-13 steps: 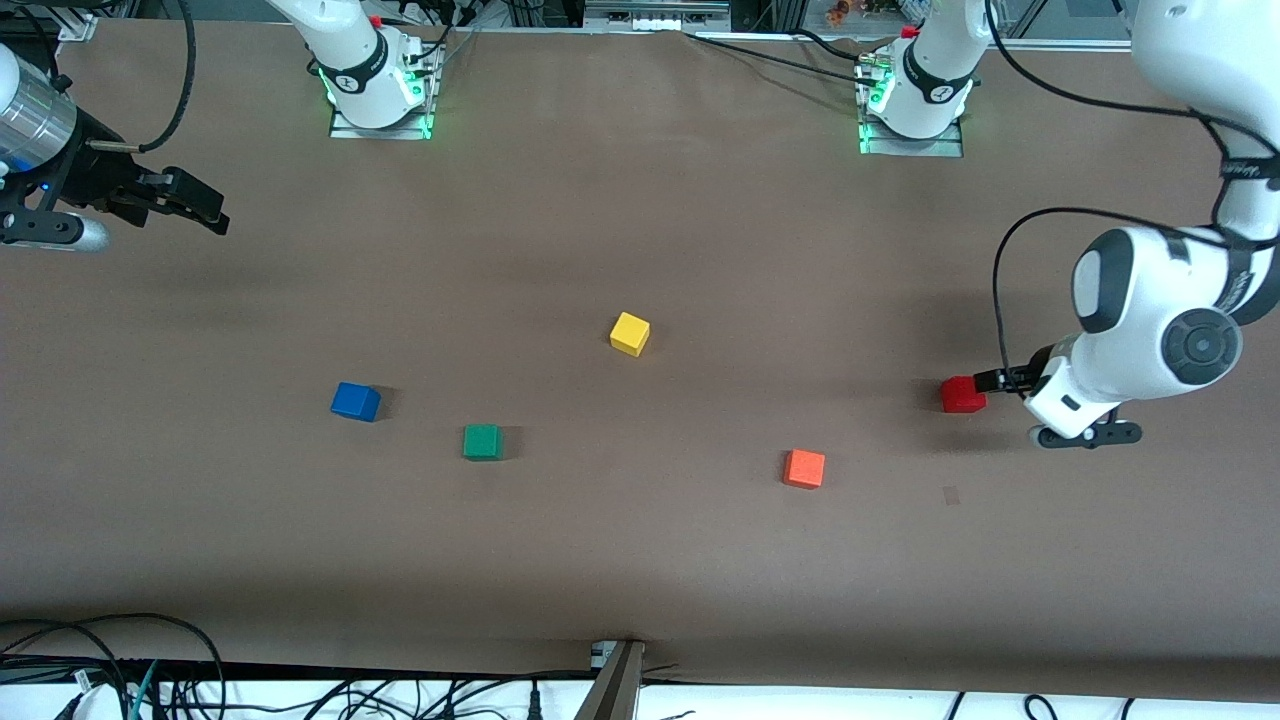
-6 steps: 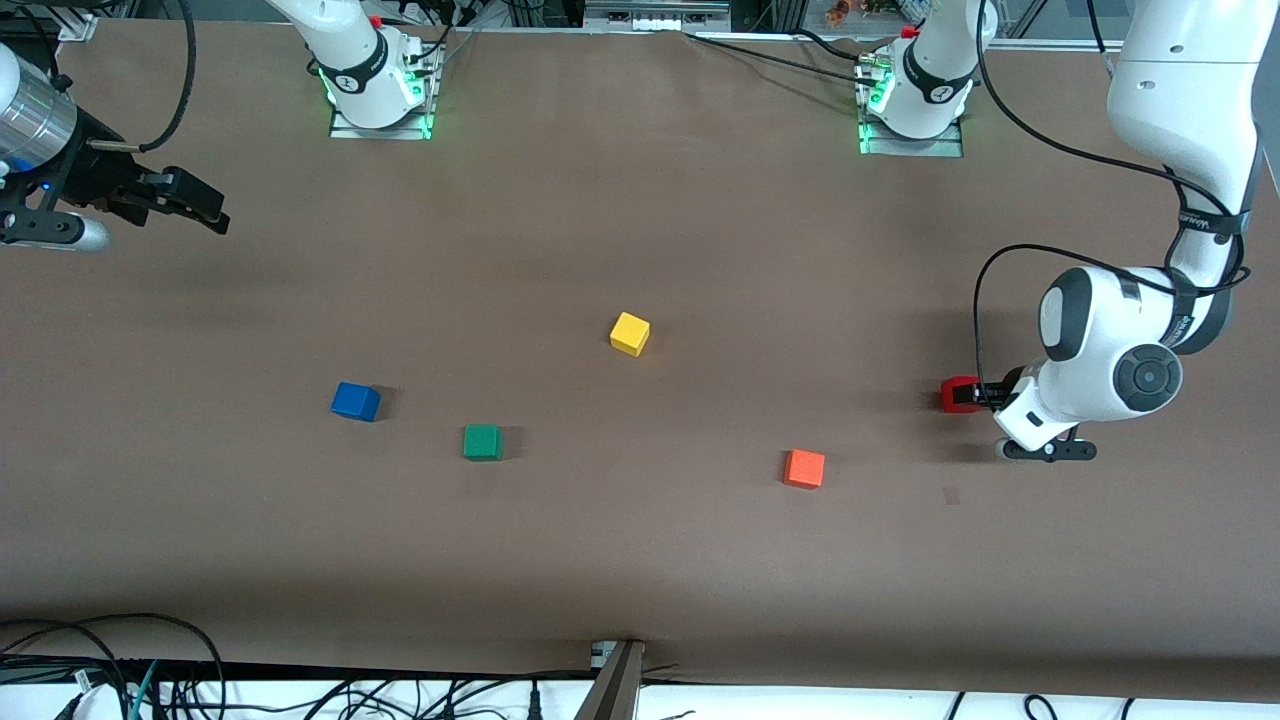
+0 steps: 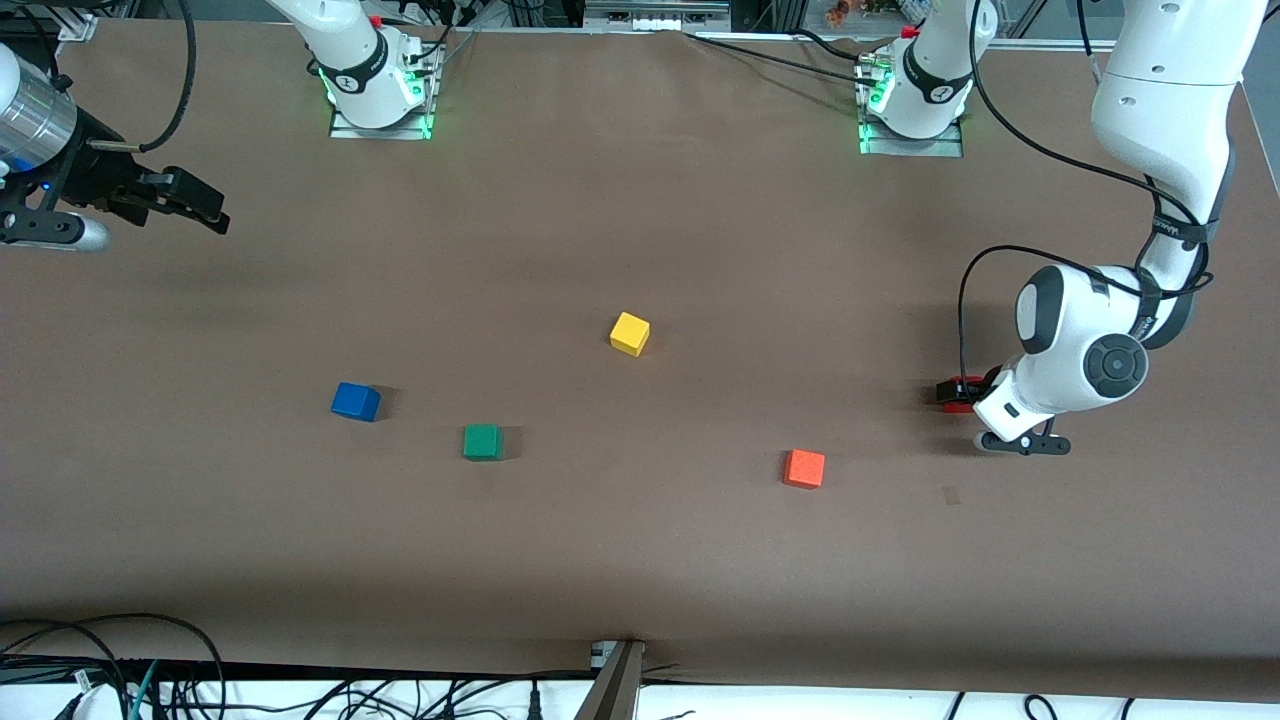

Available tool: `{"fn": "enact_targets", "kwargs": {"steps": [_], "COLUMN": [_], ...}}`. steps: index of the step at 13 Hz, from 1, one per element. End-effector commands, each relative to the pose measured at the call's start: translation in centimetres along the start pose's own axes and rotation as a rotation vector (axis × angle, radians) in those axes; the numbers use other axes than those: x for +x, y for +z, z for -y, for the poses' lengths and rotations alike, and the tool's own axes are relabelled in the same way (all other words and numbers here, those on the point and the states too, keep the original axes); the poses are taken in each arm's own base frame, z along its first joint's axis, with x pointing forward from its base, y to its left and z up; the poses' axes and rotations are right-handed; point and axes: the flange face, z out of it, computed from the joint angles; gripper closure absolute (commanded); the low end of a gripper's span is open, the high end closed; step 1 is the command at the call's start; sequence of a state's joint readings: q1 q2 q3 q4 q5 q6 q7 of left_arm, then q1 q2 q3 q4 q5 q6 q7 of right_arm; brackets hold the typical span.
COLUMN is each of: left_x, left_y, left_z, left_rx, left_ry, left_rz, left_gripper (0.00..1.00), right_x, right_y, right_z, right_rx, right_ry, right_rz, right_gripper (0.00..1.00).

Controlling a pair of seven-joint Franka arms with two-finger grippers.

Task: Pass red block to right arm, stack on blue
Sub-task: 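Lower the left gripper and close it on the red cube, then lift the red cube with the left gripper while the right gripper approaches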

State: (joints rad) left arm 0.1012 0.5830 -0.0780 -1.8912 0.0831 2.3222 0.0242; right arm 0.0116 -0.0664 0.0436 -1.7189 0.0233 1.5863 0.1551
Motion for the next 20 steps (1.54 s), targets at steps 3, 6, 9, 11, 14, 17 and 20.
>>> {"fn": "enact_targets", "kwargs": {"steps": [3, 6, 9, 11, 14, 17, 20], "left_x": [-0.3, -0.2, 0.3, 0.9, 2.3, 3.0, 2.9], "left_y": [-0.6, -0.8, -1.7, -3.4, -6.8, -8.9, -10.8], "left_z": [0.3, 0.3, 0.7, 0.8, 1.0, 0.9, 0.3], "left_rx": [0.005, 0.005, 0.008, 0.01, 0.012, 0.019, -0.019], "left_ry": [0.068, 0.094, 0.164, 0.199, 0.253, 0.353, 0.436], "left_rz": [-0.018, -0.017, -0.027, -0.011, -0.001, -0.034, -0.073], "left_gripper": [0.26, 0.82, 0.95, 1.0, 1.0, 1.0, 1.0], "right_x": [-0.6, -0.5, -0.5, -0.5, -0.6, -0.6, -0.6], "right_y": [-0.7, -0.6, -0.6, -0.6, -0.6, -0.6, -0.6], "right_z": [0.1, 0.1, 0.0, 0.0, 0.0, 0.0, 0.0], "right_rx": [-0.012, -0.012, -0.011, -0.011, -0.011, -0.011, -0.009], "right_ry": [0.007, 0.006, 0.007, 0.006, 0.006, 0.006, 0.006], "right_rz": [-0.004, -0.002, 0.001, 0.001, 0.003, 0.003, 0.003], "right_gripper": [0.0, 0.0, 0.0, 0.0, 0.0, 0.0, 0.0]}}
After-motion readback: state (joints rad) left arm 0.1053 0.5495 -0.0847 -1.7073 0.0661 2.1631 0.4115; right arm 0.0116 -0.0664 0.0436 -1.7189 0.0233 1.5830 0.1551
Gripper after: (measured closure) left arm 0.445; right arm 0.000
